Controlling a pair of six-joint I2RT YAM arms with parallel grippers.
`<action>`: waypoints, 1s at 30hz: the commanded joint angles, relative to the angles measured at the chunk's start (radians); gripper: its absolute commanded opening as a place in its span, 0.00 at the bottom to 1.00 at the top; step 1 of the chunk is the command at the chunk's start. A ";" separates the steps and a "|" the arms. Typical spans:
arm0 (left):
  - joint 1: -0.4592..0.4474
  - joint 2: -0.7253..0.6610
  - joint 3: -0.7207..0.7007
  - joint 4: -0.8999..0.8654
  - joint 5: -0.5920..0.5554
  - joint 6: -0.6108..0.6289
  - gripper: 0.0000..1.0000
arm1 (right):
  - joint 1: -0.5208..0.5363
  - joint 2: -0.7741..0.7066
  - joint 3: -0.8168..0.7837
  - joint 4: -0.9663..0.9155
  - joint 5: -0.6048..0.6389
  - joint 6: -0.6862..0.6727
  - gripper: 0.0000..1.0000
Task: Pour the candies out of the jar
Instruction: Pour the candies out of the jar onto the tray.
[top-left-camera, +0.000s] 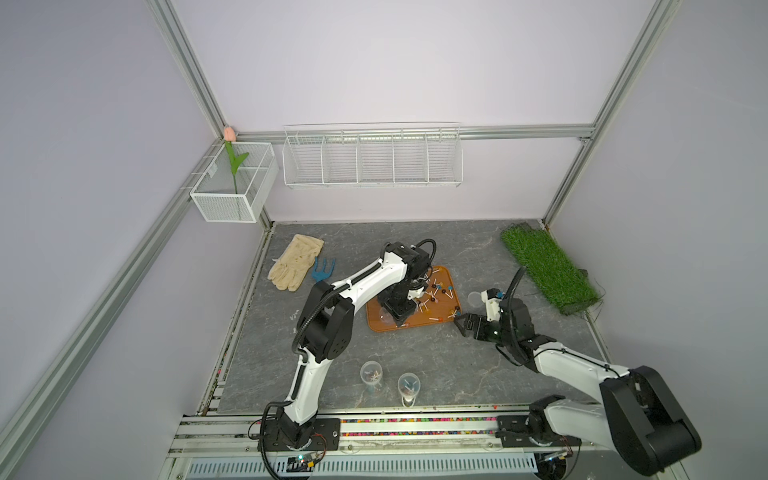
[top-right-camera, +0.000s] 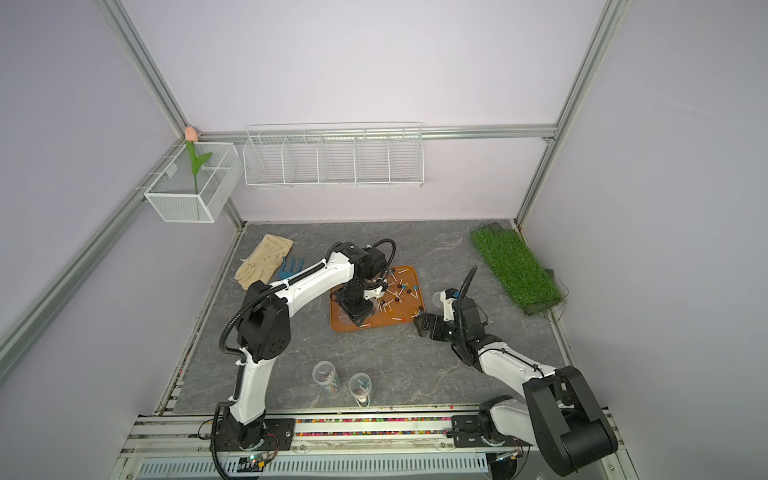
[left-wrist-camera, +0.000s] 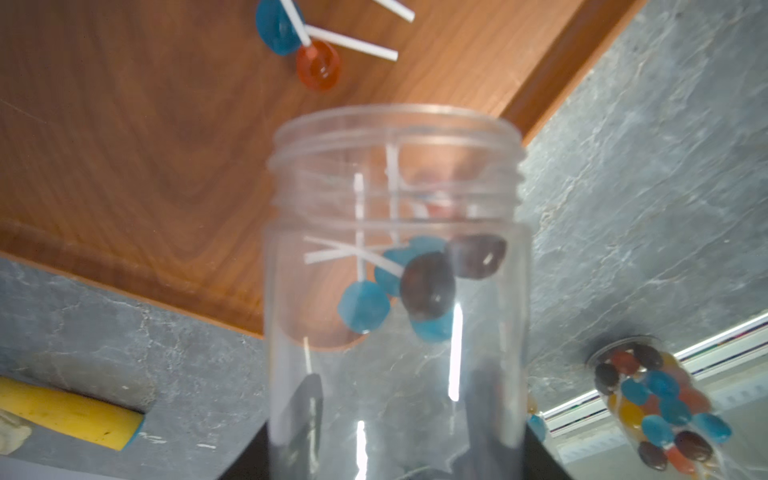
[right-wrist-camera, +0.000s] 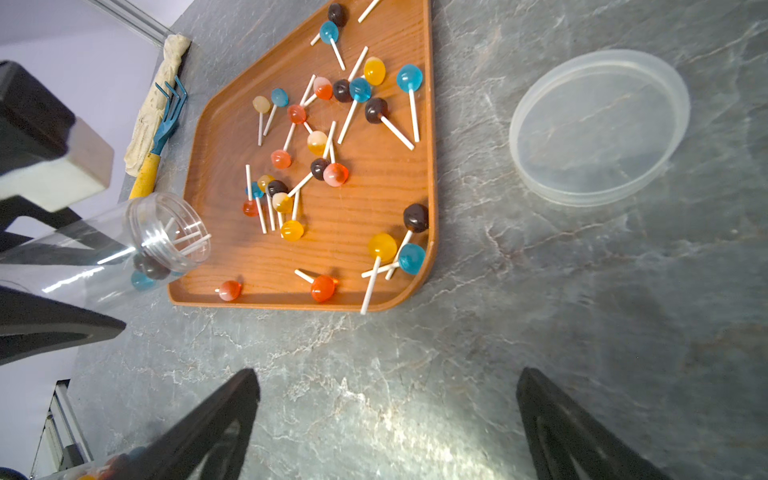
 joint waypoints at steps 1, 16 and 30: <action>-0.002 0.006 0.035 -0.046 -0.073 -0.059 0.44 | 0.009 -0.004 0.004 -0.014 0.006 0.007 1.00; -0.194 -0.013 -0.154 0.163 -1.103 0.166 0.38 | 0.021 0.015 0.013 -0.014 0.015 0.007 1.00; -0.236 -0.053 -0.250 0.258 -1.087 0.288 0.42 | 0.028 0.036 0.017 -0.002 0.012 0.007 1.00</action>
